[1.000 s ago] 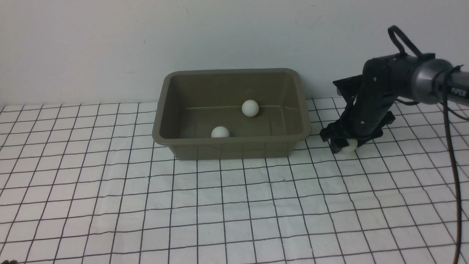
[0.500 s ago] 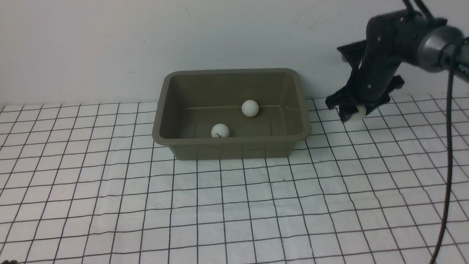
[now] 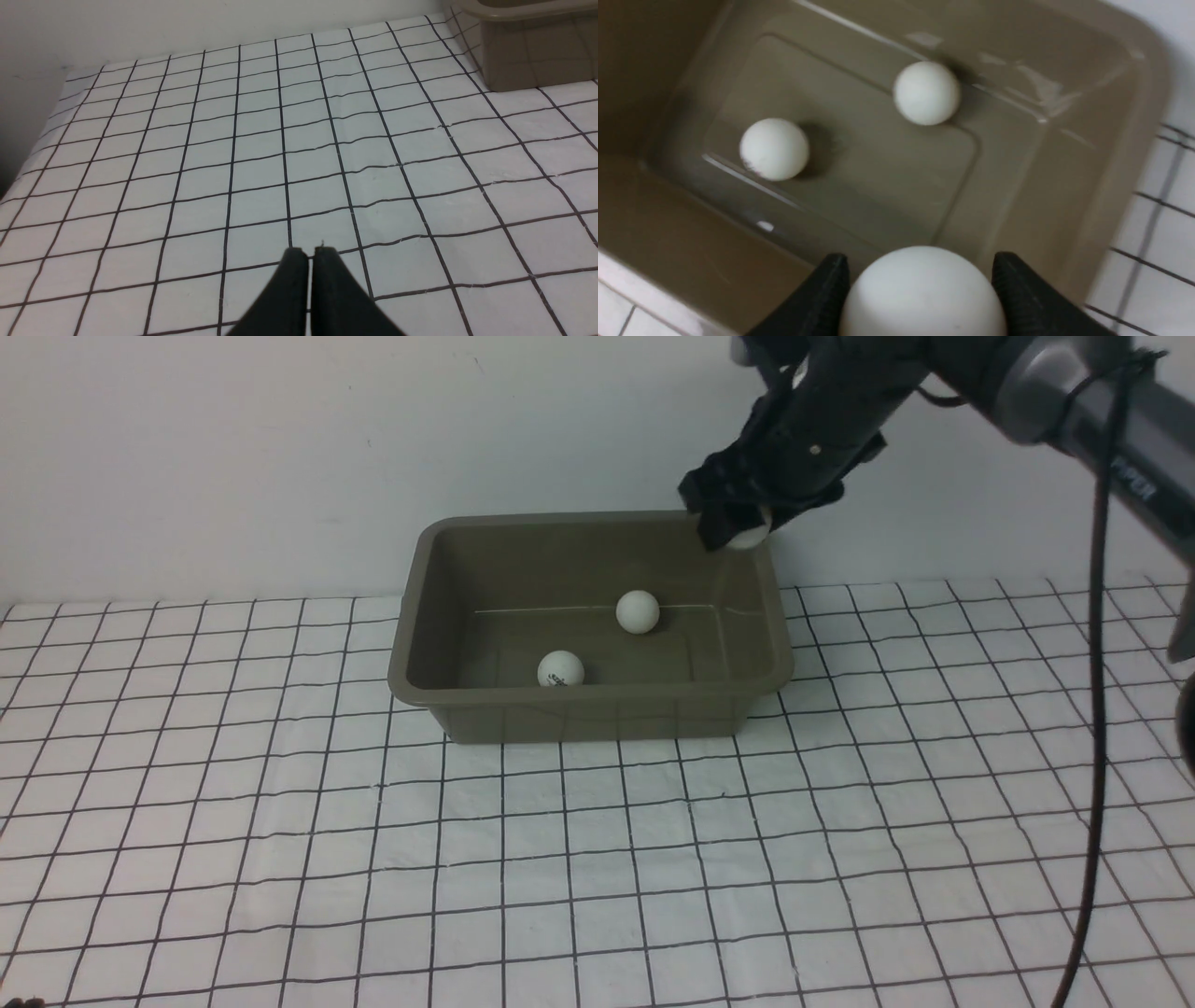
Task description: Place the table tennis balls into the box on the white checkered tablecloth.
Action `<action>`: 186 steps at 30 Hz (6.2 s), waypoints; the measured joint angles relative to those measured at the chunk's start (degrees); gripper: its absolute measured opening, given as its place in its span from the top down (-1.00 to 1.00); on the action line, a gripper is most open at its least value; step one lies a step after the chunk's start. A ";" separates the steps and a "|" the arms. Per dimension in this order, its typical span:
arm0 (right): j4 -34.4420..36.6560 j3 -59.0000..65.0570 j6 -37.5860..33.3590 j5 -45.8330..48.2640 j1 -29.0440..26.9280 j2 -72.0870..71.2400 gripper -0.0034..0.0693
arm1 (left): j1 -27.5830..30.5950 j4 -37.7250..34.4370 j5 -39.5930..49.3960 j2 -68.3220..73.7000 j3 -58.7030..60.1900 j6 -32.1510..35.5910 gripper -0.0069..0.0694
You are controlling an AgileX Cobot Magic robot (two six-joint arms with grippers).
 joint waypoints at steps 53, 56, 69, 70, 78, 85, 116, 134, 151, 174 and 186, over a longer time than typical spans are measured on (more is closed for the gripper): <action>-3.62 -7.37 0.00 -3.15 2.46 8.39 0.31 | 0.00 0.00 0.00 0.00 0.00 0.00 0.83; -3.53 -10.49 0.00 -1.92 2.46 7.34 0.66 | 0.00 0.00 0.00 0.00 0.00 0.00 0.83; -17.93 -7.32 1.39 0.50 -1.46 -6.69 0.94 | 0.00 0.00 0.02 0.00 0.00 0.00 0.83; -18.06 -5.56 1.44 0.47 -2.61 -8.32 0.94 | 0.00 0.00 0.02 0.00 0.00 0.00 0.83; -18.20 8.95 1.49 0.52 -11.24 -22.63 0.93 | 0.00 0.00 0.02 0.00 0.00 0.00 0.83; -14.65 29.07 0.66 -1.97 -16.61 -36.99 0.92 | 0.00 0.00 0.02 0.00 0.00 0.00 0.83; 15.21 100.89 -13.90 -35.51 -16.65 -77.33 0.71 | 0.00 0.00 0.02 0.00 0.00 0.00 0.83; 24.79 100.96 -7.25 -25.14 -16.65 -77.45 0.68 | 0.00 0.00 0.02 0.00 0.00 0.00 0.83; 8.31 100.98 -7.43 -28.01 -19.66 -88.03 0.68 | 0.00 0.00 0.02 0.00 0.00 0.00 0.83; 4.69 122.58 -6.14 -45.12 -20.14 -127.61 0.68 | 0.00 0.00 0.02 0.00 0.00 0.00 0.83; 6.05 131.58 -6.13 -48.09 -20.14 -131.11 0.68 | 0.00 0.00 0.02 0.00 0.00 0.00 0.83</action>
